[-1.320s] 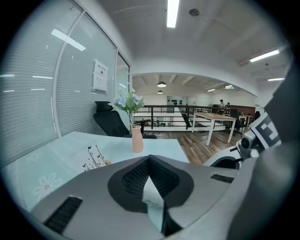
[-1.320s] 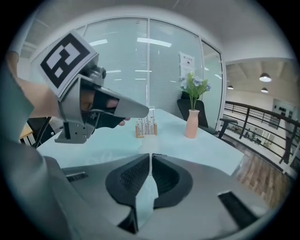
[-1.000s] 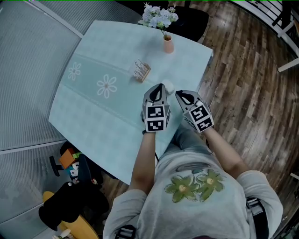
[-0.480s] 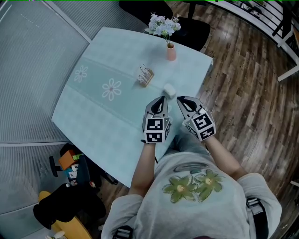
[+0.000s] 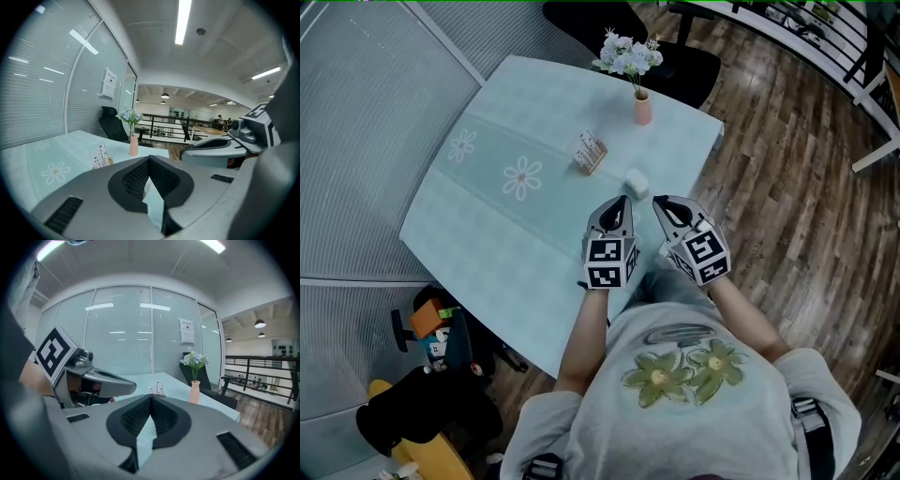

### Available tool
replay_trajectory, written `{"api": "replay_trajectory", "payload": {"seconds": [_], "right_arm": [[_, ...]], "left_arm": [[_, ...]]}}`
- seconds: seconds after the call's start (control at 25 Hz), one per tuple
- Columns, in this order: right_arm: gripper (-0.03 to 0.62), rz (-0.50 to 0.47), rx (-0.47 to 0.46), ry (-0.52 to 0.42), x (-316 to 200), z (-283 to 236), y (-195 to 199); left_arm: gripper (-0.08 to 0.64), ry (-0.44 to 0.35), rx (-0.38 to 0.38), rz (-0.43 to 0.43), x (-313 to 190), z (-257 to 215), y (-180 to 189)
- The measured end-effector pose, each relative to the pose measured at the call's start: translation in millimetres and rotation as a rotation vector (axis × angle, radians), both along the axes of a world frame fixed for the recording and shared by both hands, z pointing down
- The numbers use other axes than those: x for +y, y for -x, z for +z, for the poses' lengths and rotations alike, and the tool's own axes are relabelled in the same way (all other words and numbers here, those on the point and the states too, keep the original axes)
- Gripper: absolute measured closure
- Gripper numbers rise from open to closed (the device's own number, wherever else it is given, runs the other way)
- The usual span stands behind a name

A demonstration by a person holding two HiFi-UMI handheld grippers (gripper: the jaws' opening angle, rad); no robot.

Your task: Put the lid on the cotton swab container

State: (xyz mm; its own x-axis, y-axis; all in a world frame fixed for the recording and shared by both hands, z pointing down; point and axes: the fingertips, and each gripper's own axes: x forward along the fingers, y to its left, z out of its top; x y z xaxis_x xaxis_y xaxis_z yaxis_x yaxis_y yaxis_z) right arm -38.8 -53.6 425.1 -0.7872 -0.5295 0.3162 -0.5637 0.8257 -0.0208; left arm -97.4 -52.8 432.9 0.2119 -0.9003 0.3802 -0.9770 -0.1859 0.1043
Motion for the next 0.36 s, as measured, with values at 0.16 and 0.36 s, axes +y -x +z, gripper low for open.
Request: {"api": "replay_trajectory", "payload": {"seconds": [0.16,0.36], "right_arm": [[0.589,-0.002,0.003,0.002,0.6,-0.1,-1.0],[0.589,-0.008,0.000,0.001,2.1,-0.8,0.1]], "left_arm": [[0.558,0.004,-0.009,0.007,0.4,-0.1,-2.1],[0.558,0.004,-0.016,0.014,1.7,3.3,-3.9]]}}
